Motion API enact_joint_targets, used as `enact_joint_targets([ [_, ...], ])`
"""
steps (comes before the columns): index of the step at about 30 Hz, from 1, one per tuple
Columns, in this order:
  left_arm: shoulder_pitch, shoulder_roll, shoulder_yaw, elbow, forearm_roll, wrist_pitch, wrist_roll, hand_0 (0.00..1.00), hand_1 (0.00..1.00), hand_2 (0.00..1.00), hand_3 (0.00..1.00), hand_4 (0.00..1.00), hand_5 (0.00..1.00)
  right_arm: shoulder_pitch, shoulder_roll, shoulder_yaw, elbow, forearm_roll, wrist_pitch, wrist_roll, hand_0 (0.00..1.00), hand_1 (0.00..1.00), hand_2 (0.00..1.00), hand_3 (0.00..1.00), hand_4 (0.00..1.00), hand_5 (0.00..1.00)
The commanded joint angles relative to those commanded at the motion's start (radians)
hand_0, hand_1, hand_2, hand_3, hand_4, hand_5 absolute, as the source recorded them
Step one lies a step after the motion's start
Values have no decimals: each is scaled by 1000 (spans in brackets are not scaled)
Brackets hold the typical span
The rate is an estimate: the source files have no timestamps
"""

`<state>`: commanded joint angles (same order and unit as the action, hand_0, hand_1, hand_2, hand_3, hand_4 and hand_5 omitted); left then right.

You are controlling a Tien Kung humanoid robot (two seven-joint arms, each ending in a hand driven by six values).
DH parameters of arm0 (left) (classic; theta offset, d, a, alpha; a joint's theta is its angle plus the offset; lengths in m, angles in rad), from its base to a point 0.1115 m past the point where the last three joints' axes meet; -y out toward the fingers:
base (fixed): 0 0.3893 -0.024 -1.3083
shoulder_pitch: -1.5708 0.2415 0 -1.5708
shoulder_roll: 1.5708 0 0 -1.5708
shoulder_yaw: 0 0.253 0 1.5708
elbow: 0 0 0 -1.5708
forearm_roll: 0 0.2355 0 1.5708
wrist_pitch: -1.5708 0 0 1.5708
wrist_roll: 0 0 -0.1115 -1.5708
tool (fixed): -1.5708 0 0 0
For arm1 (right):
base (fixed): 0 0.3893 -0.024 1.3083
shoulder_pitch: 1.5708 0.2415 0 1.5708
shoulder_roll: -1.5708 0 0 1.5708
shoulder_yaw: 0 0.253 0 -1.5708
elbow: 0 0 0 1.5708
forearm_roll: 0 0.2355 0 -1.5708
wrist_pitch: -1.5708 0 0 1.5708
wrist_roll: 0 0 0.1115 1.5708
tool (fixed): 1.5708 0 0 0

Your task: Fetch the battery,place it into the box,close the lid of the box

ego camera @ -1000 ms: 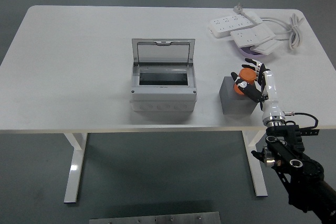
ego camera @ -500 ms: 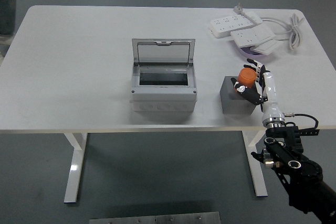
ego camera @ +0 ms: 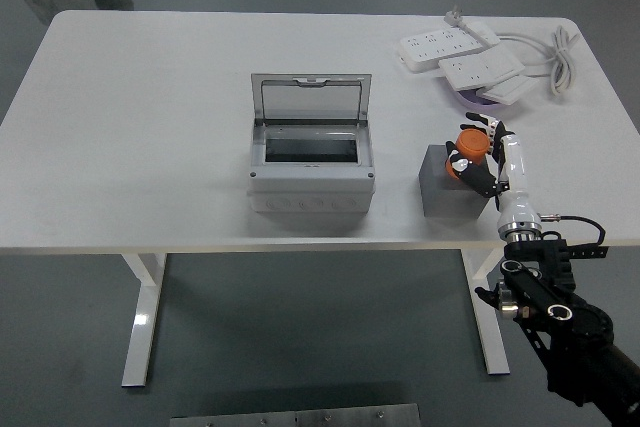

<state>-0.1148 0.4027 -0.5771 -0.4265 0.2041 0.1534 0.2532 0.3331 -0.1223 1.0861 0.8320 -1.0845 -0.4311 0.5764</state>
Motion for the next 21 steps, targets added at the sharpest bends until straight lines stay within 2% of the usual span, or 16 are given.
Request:
enact_joint_targets([
  [5,0,1,0,0,1,0,0,639,711,562,557,649,42,-1,1,-3,1,11,-4,1,526,558,533,506,665,2],
  [6,0,1,-1,0,1,0,0,639,712,562,558,648,42,-1,1,-4,0,12,-4,0,420,443,446,436,632,2],
  [11,0,0,-2,0,2,1,0,639,712,562,558,648,42,0,1,-7,2,15,-6,-3,420,443,446,436,632,2],
  [12,0,0,-3,0,3,1,1,639,712,562,558,647,42,0,1,-8,3,15,-7,-3,289,328,425,422,573,2],
  [21,-1,1,-3,0,2,2,0,639,712,564,558,646,42,4,-3,-13,21,27,-9,-6,266,337,429,429,557,2],
])
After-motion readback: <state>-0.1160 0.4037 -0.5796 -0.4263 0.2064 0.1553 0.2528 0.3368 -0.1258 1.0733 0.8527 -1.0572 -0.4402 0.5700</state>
